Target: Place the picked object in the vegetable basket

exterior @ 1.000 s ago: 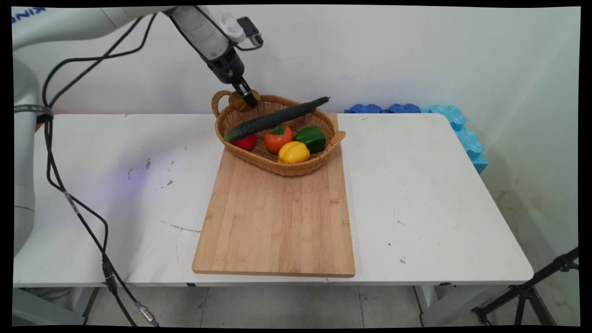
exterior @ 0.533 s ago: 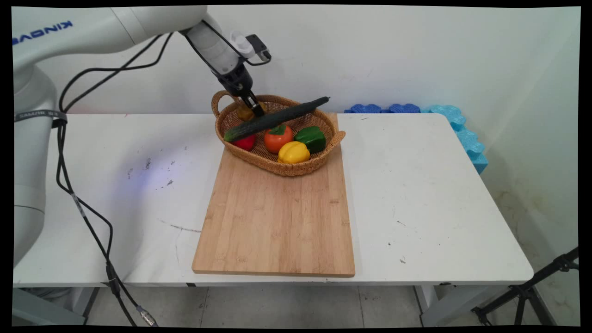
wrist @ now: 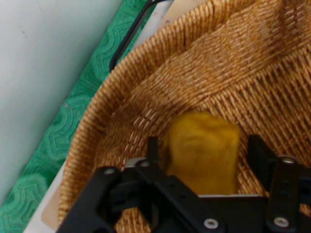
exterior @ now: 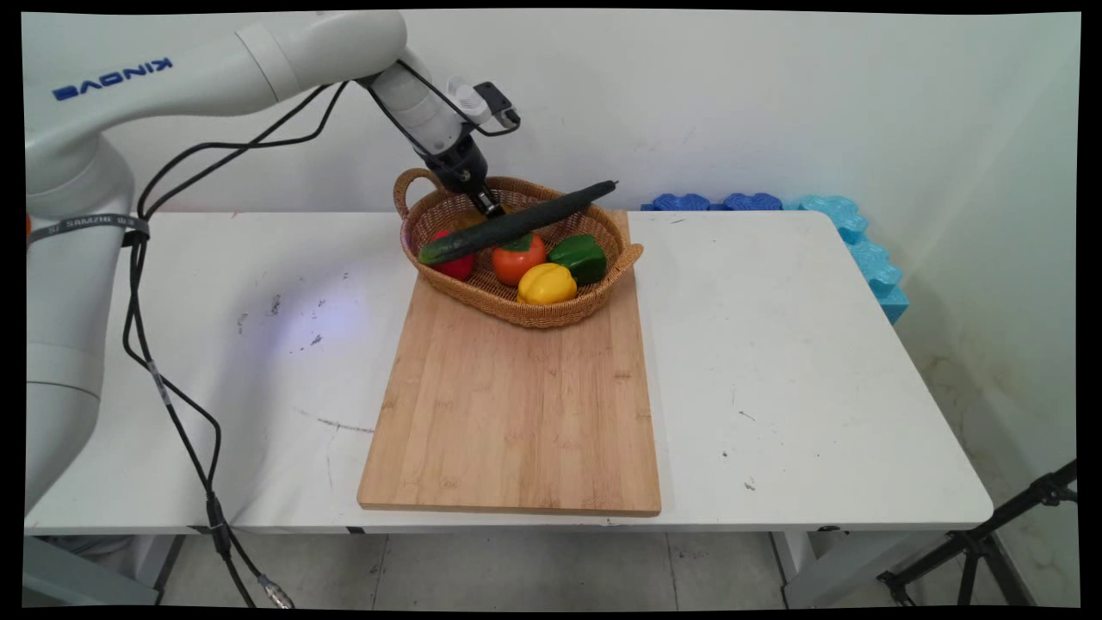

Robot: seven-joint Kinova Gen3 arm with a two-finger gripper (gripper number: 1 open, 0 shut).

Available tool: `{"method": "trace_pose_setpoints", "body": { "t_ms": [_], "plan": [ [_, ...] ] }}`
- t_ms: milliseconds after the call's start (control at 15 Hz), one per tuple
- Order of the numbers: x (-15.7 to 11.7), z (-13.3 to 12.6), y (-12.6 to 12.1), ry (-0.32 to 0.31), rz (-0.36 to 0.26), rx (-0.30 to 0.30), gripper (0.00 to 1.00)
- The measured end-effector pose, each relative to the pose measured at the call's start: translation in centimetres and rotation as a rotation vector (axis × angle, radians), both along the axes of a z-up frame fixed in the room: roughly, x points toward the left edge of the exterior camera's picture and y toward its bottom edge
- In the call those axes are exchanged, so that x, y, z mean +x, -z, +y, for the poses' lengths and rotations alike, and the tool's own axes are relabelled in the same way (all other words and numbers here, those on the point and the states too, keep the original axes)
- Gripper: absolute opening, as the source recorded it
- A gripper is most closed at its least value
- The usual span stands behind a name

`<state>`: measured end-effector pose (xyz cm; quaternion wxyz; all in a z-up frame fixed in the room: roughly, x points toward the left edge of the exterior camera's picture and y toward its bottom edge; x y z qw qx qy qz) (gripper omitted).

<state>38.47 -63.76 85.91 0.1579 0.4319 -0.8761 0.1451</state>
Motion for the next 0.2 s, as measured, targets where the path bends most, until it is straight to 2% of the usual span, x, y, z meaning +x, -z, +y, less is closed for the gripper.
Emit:
{"method": "trace_pose_setpoints", "body": {
  "t_ms": [200],
  "plan": [
    [-0.43, -0.4, -0.17, 0.016, 0.008, -0.015, 1.0]
  ]
}}
